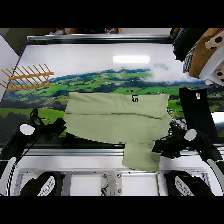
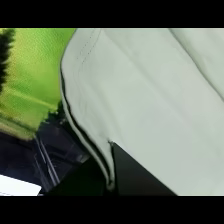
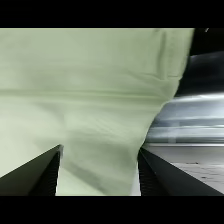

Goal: Fold the clothes and pants, and hang the long-sleeved shirts on hangers.

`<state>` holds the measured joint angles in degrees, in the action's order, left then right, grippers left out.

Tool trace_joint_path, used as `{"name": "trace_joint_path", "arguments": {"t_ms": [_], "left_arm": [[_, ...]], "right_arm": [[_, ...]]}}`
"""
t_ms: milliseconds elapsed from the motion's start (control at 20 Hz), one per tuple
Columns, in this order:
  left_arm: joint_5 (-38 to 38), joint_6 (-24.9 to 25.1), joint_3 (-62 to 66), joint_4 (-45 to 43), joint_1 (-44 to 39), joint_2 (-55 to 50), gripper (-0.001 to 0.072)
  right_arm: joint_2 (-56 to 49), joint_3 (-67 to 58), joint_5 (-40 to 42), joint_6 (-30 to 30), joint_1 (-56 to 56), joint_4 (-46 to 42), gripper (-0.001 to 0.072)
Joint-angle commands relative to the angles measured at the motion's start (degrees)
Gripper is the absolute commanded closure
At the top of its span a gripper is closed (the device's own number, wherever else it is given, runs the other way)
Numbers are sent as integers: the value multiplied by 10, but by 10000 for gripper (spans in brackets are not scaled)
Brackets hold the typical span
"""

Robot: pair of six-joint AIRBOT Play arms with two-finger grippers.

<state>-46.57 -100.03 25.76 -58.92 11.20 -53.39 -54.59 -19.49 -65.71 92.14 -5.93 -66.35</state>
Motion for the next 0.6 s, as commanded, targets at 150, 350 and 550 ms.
{"name": "trace_joint_path", "arguments": {"t_ms": [150,350,550], "left_arm": [[-14,2,1,0,0,1,695],[-35,16,2,0,0,1,695],[-66,37,2,0,0,9,695]], "right_arm": [[-2,-1,19,5,20,10,695],[35,-33,-21,5,20,-8,697],[45,-102,-103,5,20,-61,698]]}}
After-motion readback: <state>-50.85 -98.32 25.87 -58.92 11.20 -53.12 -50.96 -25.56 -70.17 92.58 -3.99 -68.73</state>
